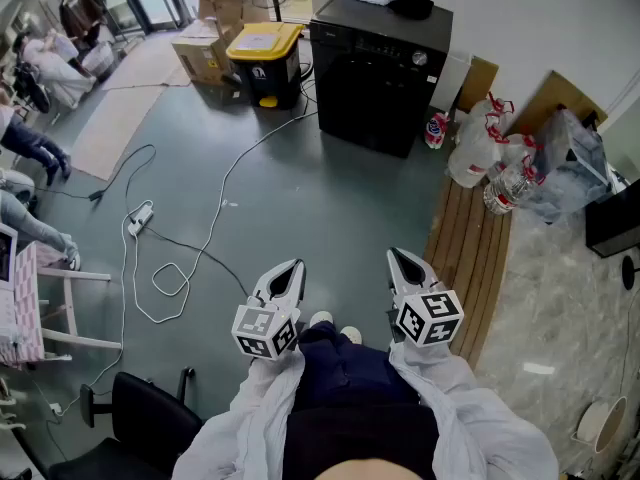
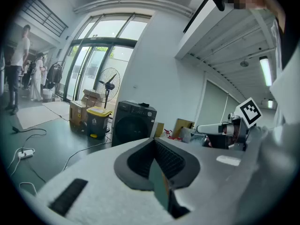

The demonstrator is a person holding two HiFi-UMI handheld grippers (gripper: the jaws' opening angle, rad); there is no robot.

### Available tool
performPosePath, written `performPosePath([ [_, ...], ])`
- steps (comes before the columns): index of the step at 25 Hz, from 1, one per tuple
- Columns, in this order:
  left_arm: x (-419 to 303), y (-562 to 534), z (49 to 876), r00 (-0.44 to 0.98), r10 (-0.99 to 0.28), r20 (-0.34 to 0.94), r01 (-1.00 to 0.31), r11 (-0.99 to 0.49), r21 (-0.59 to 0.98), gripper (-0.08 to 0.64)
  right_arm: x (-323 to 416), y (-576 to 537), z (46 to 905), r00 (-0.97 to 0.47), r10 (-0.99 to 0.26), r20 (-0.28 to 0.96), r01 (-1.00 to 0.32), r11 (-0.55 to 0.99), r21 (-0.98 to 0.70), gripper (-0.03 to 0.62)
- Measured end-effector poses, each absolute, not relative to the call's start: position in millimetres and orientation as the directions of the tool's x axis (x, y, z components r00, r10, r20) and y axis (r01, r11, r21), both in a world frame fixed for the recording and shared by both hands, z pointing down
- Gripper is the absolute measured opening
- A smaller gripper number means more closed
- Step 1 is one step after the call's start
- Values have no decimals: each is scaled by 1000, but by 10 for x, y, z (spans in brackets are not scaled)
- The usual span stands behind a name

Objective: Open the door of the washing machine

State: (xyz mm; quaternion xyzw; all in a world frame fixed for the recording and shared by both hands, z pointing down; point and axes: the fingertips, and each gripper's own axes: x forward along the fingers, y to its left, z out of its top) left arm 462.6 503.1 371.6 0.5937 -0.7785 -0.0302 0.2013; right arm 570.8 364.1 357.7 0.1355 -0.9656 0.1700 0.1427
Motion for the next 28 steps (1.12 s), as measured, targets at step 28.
performPosePath([
  [28,4644,4922,3828,-268,-924,273,-893,345,290,184,5766,3500,3785,-936,-169,309,-273,902,-334,8],
])
